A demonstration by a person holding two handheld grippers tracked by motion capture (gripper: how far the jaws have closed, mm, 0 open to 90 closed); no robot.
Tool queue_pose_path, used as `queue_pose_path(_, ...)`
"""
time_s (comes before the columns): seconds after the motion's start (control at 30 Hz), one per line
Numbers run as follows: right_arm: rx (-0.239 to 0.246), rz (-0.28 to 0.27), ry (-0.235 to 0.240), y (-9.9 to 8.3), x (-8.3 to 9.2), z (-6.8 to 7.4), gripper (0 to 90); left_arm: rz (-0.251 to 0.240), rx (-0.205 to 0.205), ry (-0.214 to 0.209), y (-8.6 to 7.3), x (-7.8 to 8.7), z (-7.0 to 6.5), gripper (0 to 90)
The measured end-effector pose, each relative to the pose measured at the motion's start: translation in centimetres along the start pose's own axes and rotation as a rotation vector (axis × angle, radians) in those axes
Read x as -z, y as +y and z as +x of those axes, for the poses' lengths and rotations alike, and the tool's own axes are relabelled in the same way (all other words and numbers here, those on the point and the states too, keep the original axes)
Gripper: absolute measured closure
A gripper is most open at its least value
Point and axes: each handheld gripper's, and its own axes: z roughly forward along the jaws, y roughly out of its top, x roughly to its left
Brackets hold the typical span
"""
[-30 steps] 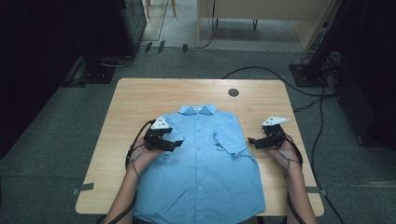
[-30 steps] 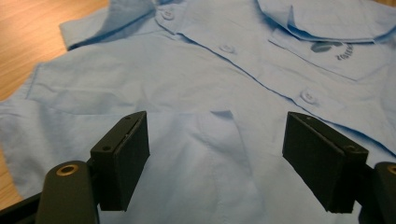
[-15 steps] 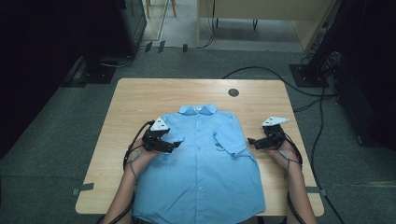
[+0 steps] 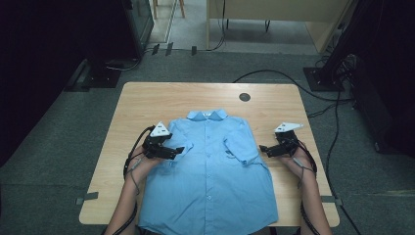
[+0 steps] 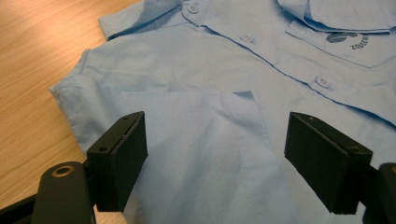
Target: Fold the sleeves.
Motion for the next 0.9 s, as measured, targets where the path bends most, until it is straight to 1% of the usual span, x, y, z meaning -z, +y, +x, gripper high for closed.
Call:
queue_pose_path(0.13,0.000,0.000,0.000,0.0,0.0,0.0,2.1,0.000,-0.003,0.005,-0.2,0.3,0.3,21.3)
queue_pose_path(0.17,0.000,0.000,0.000,0.0,0.0,0.0,2.1,-0.009,0.003,0.012,-0.4,0.7,0.5,21.3)
queue_pose_path(0.23,0.000,0.000,0.000,0.0,0.0,0.0,2.1,-0.009,0.003,0.012,-0.4,0.7,0.5,21.3)
queue_pose_path(0.27,0.000,0.000,0.000,0.0,0.0,0.0,2.1,-0.015,0.005,0.018,-0.6,1.0,0.7,21.3)
queue_pose_path(0.63,0.000,0.000,0.000,0.0,0.0,0.0,2.1,-0.018,0.005,0.028,-1.2,1.5,1.1,21.3)
queue_pose_path(0.67,0.000,0.000,0.000,0.0,0.0,0.0,2.1,-0.020,0.009,0.035,-1.3,1.6,1.2,21.3)
queue_pose_path(0.9,0.000,0.000,0.000,0.0,0.0,0.0,2.1,-0.026,0.019,0.040,-1.8,2.0,1.6,21.2)
